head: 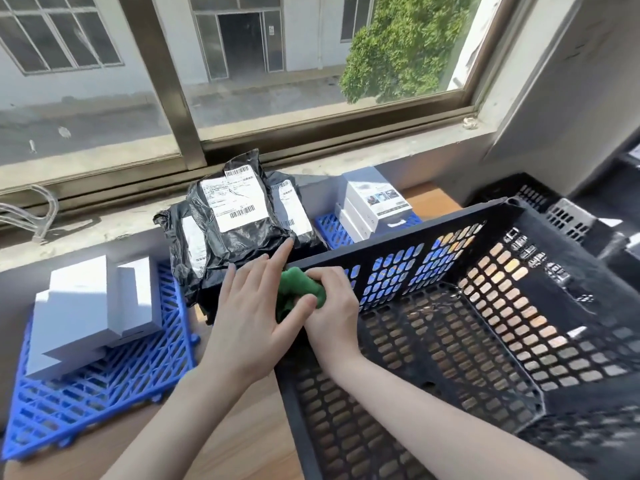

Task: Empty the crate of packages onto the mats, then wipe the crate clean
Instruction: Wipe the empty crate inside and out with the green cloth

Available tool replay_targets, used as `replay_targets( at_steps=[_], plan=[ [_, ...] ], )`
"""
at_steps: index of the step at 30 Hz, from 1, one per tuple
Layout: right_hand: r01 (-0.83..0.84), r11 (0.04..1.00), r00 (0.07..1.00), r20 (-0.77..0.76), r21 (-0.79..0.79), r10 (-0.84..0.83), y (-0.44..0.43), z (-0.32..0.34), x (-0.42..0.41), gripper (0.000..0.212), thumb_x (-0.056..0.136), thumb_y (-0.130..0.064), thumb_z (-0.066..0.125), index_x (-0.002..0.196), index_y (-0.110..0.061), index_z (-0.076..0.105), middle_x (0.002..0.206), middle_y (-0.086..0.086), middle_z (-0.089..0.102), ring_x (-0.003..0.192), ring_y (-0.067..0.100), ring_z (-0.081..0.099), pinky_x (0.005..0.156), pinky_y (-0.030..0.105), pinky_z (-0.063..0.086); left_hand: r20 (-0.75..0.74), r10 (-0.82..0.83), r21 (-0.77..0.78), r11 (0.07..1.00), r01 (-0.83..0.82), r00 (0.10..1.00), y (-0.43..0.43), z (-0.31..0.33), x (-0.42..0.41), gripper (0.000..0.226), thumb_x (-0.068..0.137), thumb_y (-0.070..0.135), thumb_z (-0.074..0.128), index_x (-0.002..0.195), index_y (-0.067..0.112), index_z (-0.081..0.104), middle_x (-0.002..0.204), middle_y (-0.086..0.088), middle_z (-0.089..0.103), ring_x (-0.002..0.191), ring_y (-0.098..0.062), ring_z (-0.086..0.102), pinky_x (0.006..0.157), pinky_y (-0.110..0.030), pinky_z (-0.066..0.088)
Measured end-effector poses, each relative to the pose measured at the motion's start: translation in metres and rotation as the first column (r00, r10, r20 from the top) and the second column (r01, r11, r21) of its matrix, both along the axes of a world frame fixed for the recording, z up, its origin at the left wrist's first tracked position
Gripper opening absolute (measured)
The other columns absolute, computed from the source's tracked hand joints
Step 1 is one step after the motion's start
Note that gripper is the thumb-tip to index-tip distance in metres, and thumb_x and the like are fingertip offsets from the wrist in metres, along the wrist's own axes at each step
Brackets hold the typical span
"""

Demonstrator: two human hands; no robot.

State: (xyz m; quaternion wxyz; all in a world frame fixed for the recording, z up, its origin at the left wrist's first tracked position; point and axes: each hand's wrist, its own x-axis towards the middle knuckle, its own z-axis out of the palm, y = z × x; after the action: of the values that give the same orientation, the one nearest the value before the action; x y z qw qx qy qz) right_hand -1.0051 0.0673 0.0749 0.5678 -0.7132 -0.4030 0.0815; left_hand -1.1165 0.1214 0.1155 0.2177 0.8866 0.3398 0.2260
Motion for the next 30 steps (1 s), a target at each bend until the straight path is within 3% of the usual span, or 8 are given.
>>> replay_targets(
  at_steps=[3, 7, 11, 13, 16, 22, 26, 30],
  plan=[
    [0.145, 0.989, 0.989, -0.001, -0.015, -0.145, 0.003, -0.003, 0.02, 0.017, 0.073, -0.004, 0.069, 0.085, -0.012, 0.06, 0.086, -0.004, 0.051, 0.075, 0.002, 0.048, 0.068, 0.006, 0.035, -0.008, -0.068, 0.021, 0.997, 0.068, 0.998, 0.004, 0.0, 0.013, 0.071, 0.089, 0.06, 0.038, 0.153, 0.033, 0.02, 0.141, 0.007, 0.046, 0.133, -0.016, 0.036, 0.114, -0.036, 0.024],
    [0.326, 0.944, 0.945, 0.058, -0.046, -0.323, -0.005, -0.005, 0.064, 0.021, 0.071, 0.004, 0.069, 0.085, -0.008, 0.059, 0.086, 0.001, 0.052, 0.072, 0.003, 0.041, 0.068, 0.004, 0.033, -0.138, -0.088, 0.075, 0.992, 0.098, 0.987, 0.002, -0.008, 0.022, 0.071, 0.089, 0.066, 0.028, 0.153, 0.04, 0.008, 0.153, 0.011, 0.036, 0.146, -0.011, 0.021, 0.121, -0.043, 0.012],
    [0.508, 0.848, 0.845, -0.101, -0.151, -0.524, -0.013, -0.012, 0.108, 0.018, 0.081, -0.002, 0.065, 0.098, -0.007, 0.059, 0.103, 0.006, 0.057, 0.085, 0.014, 0.05, 0.067, 0.012, 0.029, -0.184, -0.084, 0.097, 0.99, 0.103, 0.979, 0.002, -0.01, 0.023, 0.072, 0.089, 0.068, 0.023, 0.153, 0.04, 0.007, 0.153, 0.013, 0.034, 0.144, -0.012, 0.024, 0.119, -0.042, 0.012],
    [0.498, 0.852, 0.848, -0.114, -0.159, -0.517, -0.012, -0.013, 0.108, 0.019, 0.082, -0.003, 0.064, 0.099, -0.009, 0.057, 0.105, 0.006, 0.055, 0.082, 0.006, 0.05, 0.066, 0.009, 0.031, -0.206, -0.077, 0.117, 0.988, 0.103, 0.975, 0.002, -0.01, 0.024, 0.073, 0.088, 0.07, 0.021, 0.153, 0.04, 0.008, 0.153, 0.016, 0.032, 0.142, -0.01, 0.025, 0.118, -0.041, 0.015],
    [0.37, 0.925, 0.926, -0.038, -0.089, -0.375, -0.008, -0.012, 0.074, 0.022, 0.078, 0.003, 0.064, 0.093, -0.009, 0.055, 0.096, 0.003, 0.051, 0.073, 0.001, 0.041, 0.069, 0.002, 0.032, -0.213, -0.056, 0.146, 0.985, 0.088, 0.976, 0.002, -0.01, 0.024, 0.074, 0.088, 0.07, 0.022, 0.153, 0.039, 0.01, 0.152, 0.019, 0.032, 0.138, -0.009, 0.028, 0.114, -0.038, 0.018],
    [0.069, 0.996, 0.98, 0.19, -0.05, -0.058, -0.003, -0.022, 0.023, 0.026, 0.071, 0.005, 0.061, 0.092, -0.011, 0.058, 0.093, -0.004, 0.049, 0.082, 0.007, 0.045, 0.079, 0.021, 0.042, -0.183, -0.05, 0.139, 0.987, 0.076, 0.982, 0.003, -0.008, 0.024, 0.074, 0.087, 0.067, 0.031, 0.153, 0.035, 0.02, 0.145, 0.015, 0.044, 0.134, -0.009, 0.036, 0.108, -0.032, 0.019],
    [0.123, 0.991, 0.986, 0.12, -0.059, -0.115, -0.006, -0.018, 0.043, 0.022, 0.072, 0.002, 0.065, 0.09, -0.009, 0.058, 0.091, -0.003, 0.048, 0.076, 0.005, 0.044, 0.071, 0.006, 0.035, -0.172, -0.039, 0.128, 0.99, 0.061, 0.984, 0.003, -0.009, 0.023, 0.075, 0.086, 0.068, 0.029, 0.153, 0.035, 0.018, 0.144, 0.014, 0.045, 0.134, -0.009, 0.034, 0.108, -0.03, 0.018],
    [0.292, 0.951, 0.956, 0.04, -0.097, -0.29, -0.015, -0.019, 0.08, 0.025, 0.076, -0.003, 0.07, 0.093, -0.013, 0.055, 0.092, -0.002, 0.052, 0.078, 0.004, 0.043, 0.07, 0.004, 0.034, -0.173, -0.039, 0.116, 0.991, 0.06, 0.984, 0.003, -0.01, 0.023, 0.074, 0.087, 0.068, 0.027, 0.153, 0.037, 0.015, 0.146, 0.014, 0.043, 0.135, -0.008, 0.032, 0.109, -0.03, 0.015]
  ],
)
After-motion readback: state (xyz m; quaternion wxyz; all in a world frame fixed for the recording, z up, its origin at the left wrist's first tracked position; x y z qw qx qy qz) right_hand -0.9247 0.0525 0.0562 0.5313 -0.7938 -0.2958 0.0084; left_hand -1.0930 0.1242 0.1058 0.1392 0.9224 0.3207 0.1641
